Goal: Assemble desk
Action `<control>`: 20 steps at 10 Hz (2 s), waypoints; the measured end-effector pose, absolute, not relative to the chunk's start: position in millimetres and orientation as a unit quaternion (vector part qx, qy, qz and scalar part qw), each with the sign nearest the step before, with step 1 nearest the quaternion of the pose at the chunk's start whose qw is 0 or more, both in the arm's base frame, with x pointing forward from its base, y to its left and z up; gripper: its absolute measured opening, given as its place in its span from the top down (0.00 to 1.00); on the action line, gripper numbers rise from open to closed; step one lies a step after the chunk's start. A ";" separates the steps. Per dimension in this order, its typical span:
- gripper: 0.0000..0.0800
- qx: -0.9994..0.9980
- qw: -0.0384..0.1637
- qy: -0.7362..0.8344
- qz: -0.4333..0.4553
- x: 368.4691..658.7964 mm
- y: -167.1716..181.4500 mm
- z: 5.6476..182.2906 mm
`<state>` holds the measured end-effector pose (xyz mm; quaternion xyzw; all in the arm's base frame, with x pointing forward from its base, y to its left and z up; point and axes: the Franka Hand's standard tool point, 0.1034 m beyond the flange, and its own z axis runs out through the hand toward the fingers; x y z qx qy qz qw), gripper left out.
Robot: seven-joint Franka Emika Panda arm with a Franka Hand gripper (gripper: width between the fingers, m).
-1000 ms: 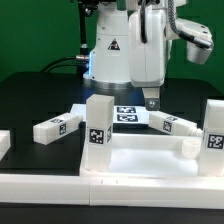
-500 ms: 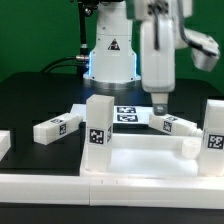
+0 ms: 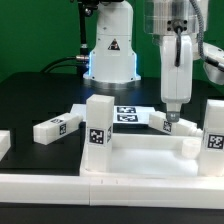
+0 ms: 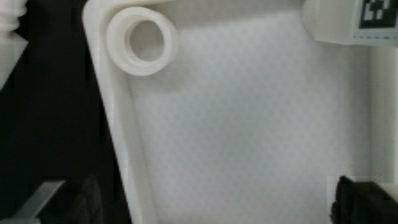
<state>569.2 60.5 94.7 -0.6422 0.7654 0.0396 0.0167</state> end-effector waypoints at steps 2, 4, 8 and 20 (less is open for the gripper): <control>0.19 -0.630 0.039 0.775 0.013 565.1 57.8 89.2; 0.19 -0.636 0.039 0.770 -0.011 541.5 46.8 66.2; 0.19 -0.649 0.009 0.761 -0.015 519.3 38.1 25.9; 0.91 -0.665 -0.009 0.747 -0.012 509.6 51.6 5.9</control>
Offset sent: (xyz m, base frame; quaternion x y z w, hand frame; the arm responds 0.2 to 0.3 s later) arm -0.0436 -0.0223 -0.0350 0.0724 0.0243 0.0034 0.9971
